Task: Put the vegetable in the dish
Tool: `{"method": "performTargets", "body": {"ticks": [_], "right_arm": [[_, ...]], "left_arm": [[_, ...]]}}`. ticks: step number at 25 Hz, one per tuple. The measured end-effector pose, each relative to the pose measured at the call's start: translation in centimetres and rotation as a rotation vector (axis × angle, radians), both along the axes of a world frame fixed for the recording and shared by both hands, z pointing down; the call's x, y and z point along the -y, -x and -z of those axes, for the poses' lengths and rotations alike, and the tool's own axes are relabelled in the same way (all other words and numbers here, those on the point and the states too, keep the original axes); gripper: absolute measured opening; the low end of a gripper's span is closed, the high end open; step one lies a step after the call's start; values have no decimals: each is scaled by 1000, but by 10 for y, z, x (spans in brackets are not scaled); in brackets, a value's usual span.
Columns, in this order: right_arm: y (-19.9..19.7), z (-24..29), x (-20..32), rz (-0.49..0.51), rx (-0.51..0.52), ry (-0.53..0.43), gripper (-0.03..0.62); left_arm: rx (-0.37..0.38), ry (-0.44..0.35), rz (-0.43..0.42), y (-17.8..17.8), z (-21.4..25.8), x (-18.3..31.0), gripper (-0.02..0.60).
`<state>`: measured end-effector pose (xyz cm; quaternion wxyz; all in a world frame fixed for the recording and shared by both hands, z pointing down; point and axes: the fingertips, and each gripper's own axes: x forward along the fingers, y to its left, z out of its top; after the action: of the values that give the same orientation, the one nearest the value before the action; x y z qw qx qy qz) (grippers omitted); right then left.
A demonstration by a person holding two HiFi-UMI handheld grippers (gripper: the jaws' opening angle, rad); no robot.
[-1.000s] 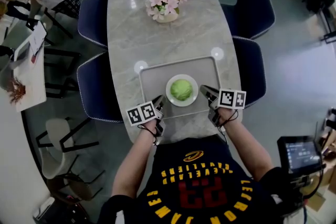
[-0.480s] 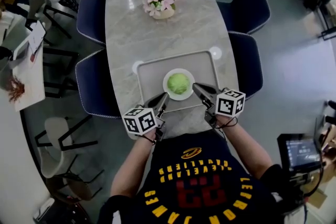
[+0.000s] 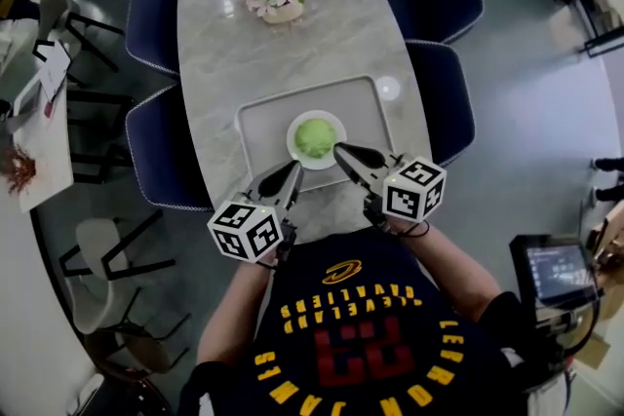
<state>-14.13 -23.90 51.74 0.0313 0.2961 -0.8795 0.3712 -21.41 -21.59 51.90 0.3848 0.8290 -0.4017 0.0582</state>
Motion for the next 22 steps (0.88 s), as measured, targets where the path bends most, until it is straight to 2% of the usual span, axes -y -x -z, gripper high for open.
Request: {"method": "performTargets", "body": {"ticks": [9,14,22], "right_arm": [[10,36,-7,-6,52,-51,5],[12,47,-6,-10,52,-77,5],[14,62,-9,0,32,-121,5]], "left_arm": [[47,-41,27,8,11,-4,0],[84,-75,15,7,19,-3,0],[60,-114,36,4,45,-1,0]]}}
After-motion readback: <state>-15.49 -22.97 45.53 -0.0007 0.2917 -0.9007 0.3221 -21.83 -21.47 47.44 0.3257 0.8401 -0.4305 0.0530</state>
